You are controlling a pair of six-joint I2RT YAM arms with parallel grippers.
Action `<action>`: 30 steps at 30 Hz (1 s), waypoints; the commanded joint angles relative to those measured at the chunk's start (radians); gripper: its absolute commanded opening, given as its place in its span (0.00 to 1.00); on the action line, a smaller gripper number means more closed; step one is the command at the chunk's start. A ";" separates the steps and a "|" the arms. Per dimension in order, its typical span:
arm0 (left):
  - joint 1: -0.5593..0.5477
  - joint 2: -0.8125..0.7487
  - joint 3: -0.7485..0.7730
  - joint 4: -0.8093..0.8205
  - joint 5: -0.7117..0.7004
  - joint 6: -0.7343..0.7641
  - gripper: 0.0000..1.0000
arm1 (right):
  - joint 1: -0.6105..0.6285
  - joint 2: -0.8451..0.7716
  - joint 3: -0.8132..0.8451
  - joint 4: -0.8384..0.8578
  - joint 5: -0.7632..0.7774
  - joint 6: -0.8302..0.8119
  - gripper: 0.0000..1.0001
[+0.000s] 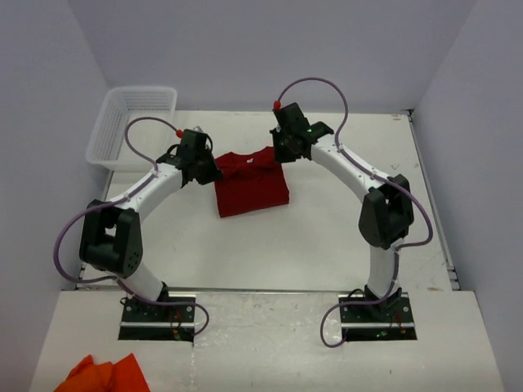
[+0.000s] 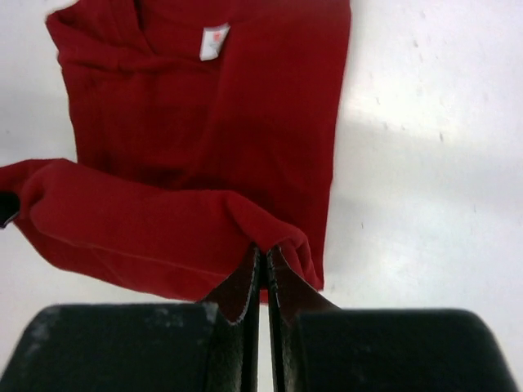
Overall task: Fold and stack the t-shirts
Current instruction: Fold the long partially folded tshirt into a neat square
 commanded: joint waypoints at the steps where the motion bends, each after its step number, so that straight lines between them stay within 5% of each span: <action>1: 0.073 0.078 0.091 0.068 -0.020 0.022 0.00 | -0.051 0.134 0.174 -0.022 -0.140 -0.118 0.00; 6: 0.115 0.296 0.208 0.171 -0.054 0.047 0.00 | -0.123 0.430 0.604 -0.121 -0.254 -0.189 0.06; 7: 0.118 0.328 0.229 0.206 -0.048 0.079 0.09 | -0.131 0.513 0.661 -0.143 -0.276 -0.200 0.31; 9: 0.109 0.414 0.303 0.277 -0.060 0.158 0.28 | -0.146 0.549 0.729 -0.096 -0.243 -0.223 0.57; 11: 0.090 0.417 0.303 0.379 -0.106 0.197 0.62 | -0.154 0.540 0.717 -0.060 -0.243 -0.246 0.84; 13: 0.076 0.381 0.257 0.522 -0.157 0.266 0.98 | -0.160 0.494 0.656 0.018 -0.243 -0.257 0.91; 16: 0.064 0.281 0.189 0.630 -0.180 0.344 1.00 | -0.168 0.382 0.544 0.073 -0.194 -0.270 0.91; 20: -0.028 0.123 0.186 0.590 -0.305 0.407 1.00 | -0.149 0.188 0.360 0.061 -0.126 -0.263 0.92; 23: -0.056 0.109 0.233 0.485 -0.213 0.386 0.99 | -0.137 0.091 0.196 0.098 -0.094 -0.217 0.90; 24: -0.056 0.120 0.250 0.445 -0.191 0.340 0.96 | -0.137 0.045 0.164 0.093 -0.093 -0.200 0.78; 26: -0.057 0.144 0.252 0.378 -0.122 0.303 0.61 | -0.137 0.011 0.079 0.098 -0.117 -0.134 0.00; 27: -0.056 0.155 0.246 0.374 -0.099 0.295 0.20 | -0.140 -0.008 0.050 0.104 -0.220 -0.117 0.00; 28: -0.044 0.196 0.257 0.366 0.003 0.289 0.05 | -0.142 -0.006 0.029 0.102 -0.299 -0.105 0.00; 30: -0.030 0.253 0.287 0.329 0.093 0.254 0.00 | -0.142 0.003 -0.002 0.142 -0.393 -0.033 0.00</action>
